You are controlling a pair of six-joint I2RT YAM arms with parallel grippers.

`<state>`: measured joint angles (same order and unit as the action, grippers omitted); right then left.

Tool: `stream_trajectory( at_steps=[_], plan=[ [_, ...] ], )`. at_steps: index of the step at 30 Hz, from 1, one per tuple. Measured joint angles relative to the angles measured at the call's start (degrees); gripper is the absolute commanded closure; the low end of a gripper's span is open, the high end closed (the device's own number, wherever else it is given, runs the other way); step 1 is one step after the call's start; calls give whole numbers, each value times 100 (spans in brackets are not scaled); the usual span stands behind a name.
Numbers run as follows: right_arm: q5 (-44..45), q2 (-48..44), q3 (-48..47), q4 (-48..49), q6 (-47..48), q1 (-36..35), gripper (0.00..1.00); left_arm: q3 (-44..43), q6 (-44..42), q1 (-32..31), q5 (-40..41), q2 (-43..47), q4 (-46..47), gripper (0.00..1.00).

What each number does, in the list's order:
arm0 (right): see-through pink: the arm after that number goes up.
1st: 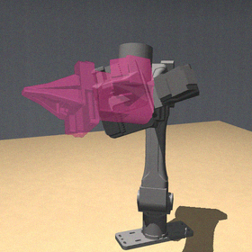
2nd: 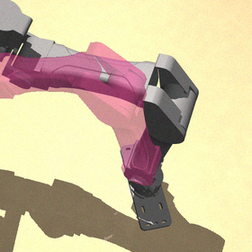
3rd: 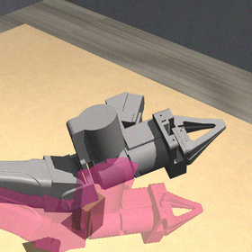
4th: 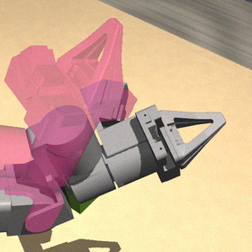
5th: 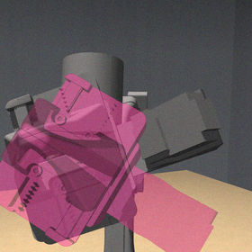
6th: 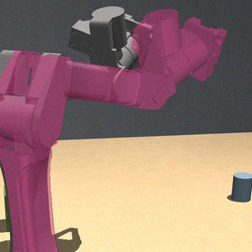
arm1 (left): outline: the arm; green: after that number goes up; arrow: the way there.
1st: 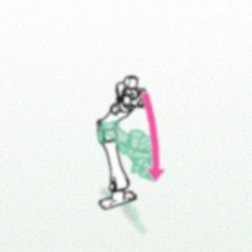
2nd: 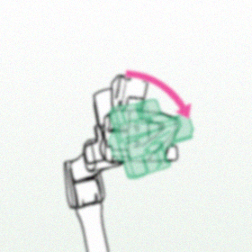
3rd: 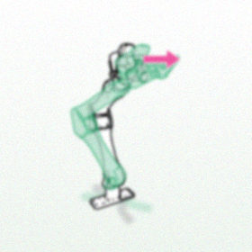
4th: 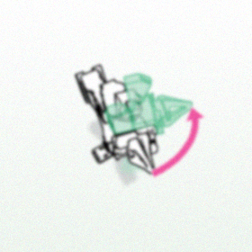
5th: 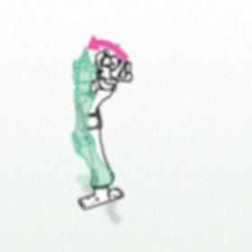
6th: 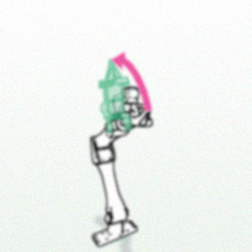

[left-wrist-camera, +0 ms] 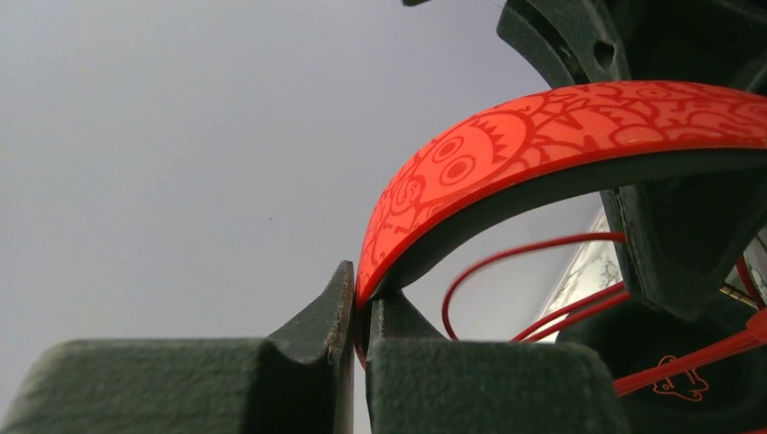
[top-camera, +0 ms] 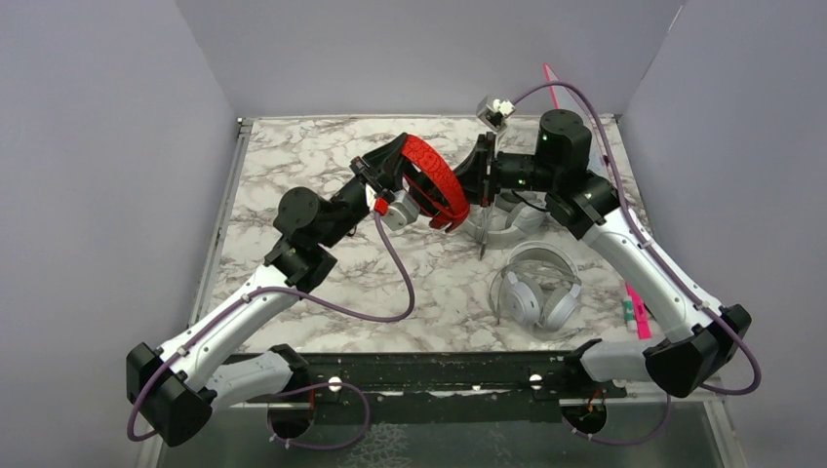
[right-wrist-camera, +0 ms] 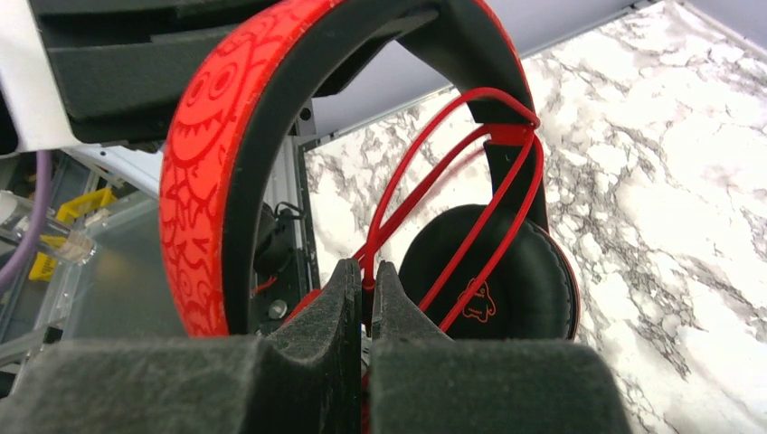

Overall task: Wrap the headphones
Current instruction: Wrap the headphones cable around the headphones.

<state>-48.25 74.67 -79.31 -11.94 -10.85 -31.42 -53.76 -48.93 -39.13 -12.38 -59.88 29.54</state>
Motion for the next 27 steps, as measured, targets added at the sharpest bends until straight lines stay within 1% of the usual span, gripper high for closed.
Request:
stream_trajectory(
  at_steps=[7, 12, 27],
  plan=[
    [79, 66, -35, -321, 308, -31, 92, 0, -24, -2, 22, 0, -184, 100],
    [260, 66, -133, -518, 319, -39, 79, 0, -39, -11, 35, 0, -212, 100],
    [979, 52, -407, -841, 0, -42, 59, 0, -149, -11, 114, 37, -240, 100]
  ],
)
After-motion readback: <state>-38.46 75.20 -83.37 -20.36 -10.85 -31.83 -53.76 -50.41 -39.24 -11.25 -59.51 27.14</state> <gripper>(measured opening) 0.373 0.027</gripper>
